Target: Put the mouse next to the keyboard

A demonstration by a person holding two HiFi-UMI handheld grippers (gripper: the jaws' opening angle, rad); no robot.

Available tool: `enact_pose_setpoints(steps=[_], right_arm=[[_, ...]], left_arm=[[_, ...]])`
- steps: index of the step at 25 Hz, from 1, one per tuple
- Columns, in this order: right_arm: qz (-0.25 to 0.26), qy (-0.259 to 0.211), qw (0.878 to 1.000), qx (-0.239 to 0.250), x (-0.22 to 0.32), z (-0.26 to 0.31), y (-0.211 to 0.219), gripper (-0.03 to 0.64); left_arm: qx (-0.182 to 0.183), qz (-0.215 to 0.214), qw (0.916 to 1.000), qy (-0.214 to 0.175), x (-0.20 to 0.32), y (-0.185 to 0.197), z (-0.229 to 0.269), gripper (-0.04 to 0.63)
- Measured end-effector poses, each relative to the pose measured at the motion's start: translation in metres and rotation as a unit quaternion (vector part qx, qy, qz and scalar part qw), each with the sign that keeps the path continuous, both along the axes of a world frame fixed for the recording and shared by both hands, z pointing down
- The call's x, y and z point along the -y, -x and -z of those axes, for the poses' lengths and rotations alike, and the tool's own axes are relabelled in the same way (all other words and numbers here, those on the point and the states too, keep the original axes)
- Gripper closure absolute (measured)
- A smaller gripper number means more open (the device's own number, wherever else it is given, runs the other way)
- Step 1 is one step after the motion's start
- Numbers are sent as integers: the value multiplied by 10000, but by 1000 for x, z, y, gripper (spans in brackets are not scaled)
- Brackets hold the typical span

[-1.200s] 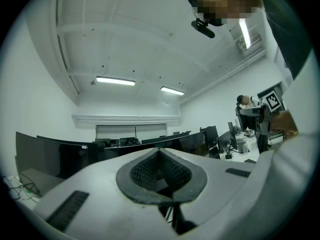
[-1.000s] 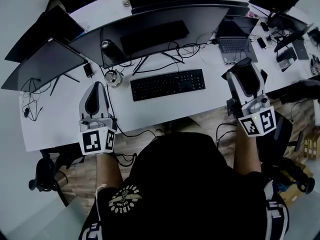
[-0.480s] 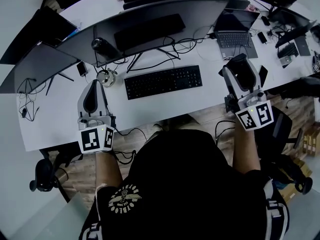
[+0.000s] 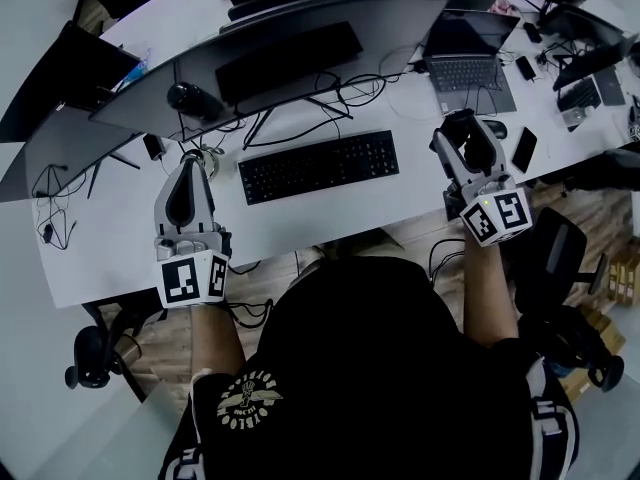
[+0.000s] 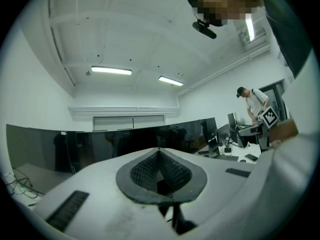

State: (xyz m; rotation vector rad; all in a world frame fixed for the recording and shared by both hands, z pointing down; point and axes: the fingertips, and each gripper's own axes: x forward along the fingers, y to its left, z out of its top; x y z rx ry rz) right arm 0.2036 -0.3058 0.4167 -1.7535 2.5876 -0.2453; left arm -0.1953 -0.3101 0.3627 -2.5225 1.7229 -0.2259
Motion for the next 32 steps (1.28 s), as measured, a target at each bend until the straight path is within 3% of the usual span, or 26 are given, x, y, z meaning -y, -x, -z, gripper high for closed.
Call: enact_pose_setpoints(steps=[9, 20, 32], right_arm=[[-128, 694, 9975, -69, 23, -78, -28, 330], [-236, 1706, 9849, -204, 45, -178, -53, 330], [-372, 3013, 9516, -481, 48, -292, -73, 330]], left_arm=[[93, 57, 9998, 185, 17, -12, -13, 594], [206, 165, 9992, 317, 35, -17, -21, 594], [199, 261, 9987, 388, 49, -15, -26, 594]])
